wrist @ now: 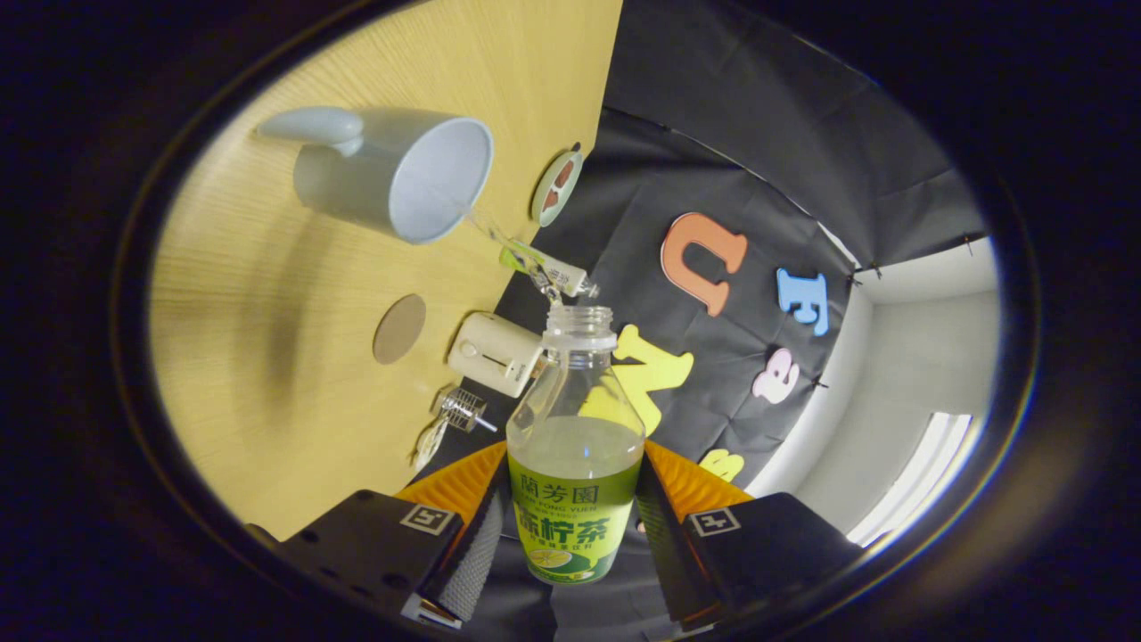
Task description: Take the bottle from table, then pour the juice into the cup, finally place the bottle on the coaster
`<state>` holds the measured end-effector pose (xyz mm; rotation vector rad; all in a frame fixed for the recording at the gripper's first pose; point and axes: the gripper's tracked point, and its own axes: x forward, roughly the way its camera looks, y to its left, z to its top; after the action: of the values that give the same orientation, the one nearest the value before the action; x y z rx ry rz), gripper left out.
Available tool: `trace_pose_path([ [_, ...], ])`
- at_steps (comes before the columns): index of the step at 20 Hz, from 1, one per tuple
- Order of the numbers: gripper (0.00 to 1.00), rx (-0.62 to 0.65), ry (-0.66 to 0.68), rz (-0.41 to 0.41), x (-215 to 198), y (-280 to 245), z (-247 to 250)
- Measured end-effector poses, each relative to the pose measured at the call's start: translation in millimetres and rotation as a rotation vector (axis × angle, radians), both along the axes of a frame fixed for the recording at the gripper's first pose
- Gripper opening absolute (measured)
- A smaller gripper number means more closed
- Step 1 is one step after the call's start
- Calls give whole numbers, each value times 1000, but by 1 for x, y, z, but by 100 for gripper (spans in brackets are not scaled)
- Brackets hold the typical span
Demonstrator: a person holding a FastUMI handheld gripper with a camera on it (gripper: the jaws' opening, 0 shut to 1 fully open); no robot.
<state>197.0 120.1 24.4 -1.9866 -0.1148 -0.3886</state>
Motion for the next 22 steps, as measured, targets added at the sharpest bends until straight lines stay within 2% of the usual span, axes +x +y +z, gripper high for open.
trace_pose_path([
  [22,80,-140,-34,-39,-7,7,20],
])
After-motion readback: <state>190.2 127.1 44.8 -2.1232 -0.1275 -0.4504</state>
